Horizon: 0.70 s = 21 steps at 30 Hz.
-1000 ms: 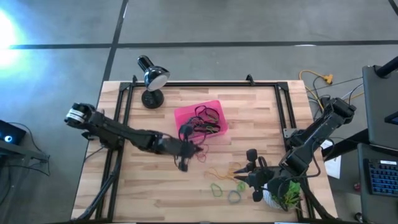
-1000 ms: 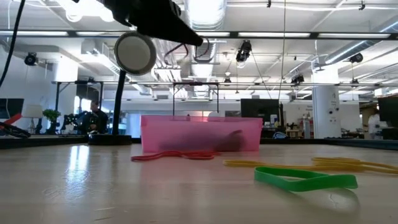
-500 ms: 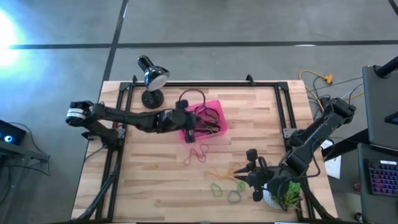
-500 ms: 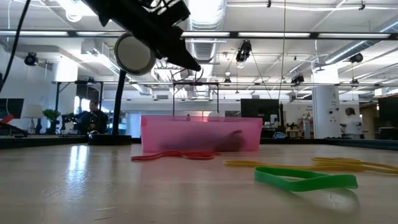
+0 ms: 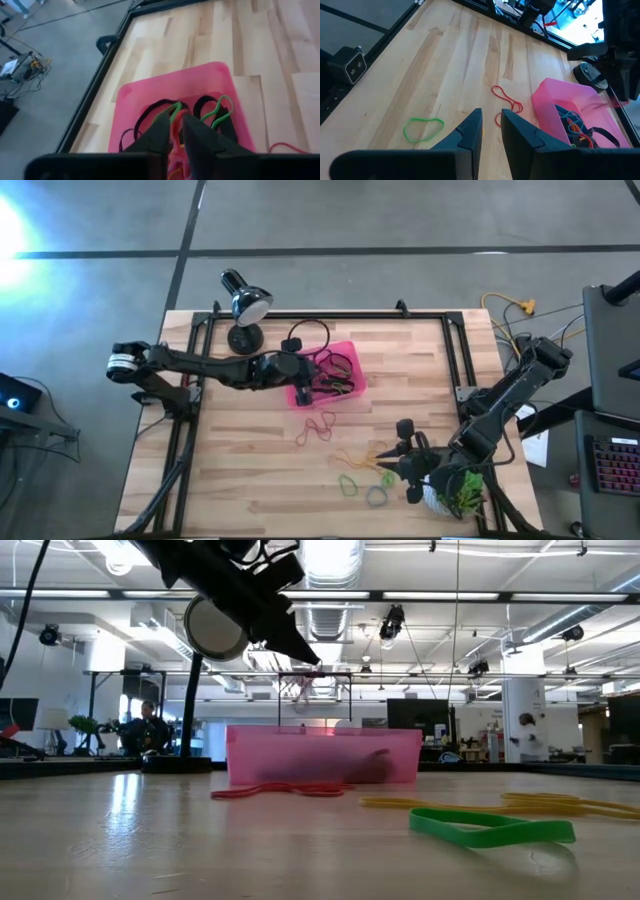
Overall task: Pick and place rubber bands into bin
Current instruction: Put the red rubber band into the red bin
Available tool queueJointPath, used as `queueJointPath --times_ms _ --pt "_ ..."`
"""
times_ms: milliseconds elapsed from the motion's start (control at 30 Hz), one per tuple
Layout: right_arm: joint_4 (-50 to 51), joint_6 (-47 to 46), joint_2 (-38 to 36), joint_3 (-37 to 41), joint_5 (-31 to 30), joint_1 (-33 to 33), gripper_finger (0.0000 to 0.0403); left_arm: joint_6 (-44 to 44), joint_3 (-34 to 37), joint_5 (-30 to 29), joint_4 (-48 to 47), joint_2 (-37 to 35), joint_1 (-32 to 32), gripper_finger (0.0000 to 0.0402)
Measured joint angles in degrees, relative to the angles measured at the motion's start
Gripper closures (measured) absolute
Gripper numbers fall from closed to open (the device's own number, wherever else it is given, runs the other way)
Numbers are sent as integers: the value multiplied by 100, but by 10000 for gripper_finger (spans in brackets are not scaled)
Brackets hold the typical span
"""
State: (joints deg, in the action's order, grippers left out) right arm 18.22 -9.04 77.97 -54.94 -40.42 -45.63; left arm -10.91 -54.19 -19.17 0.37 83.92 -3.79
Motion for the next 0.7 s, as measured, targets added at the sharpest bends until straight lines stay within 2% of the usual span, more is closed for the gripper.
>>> queueJointPath --times_ms 233,500,567,700 --pt "-2 -23 0 0 0 0 344 6 17 -84 11 0 -38 298" --pt "-2 -44 0 0 0 0 346 121 17 -17 17 1 -32 288" --pt "-2 -44 0 8 0 0 346 380 17 441 -126 0 -10 288" --pt "-2 -47 0 52 -2 0 346 681 31 1985 -604 7 92 288"
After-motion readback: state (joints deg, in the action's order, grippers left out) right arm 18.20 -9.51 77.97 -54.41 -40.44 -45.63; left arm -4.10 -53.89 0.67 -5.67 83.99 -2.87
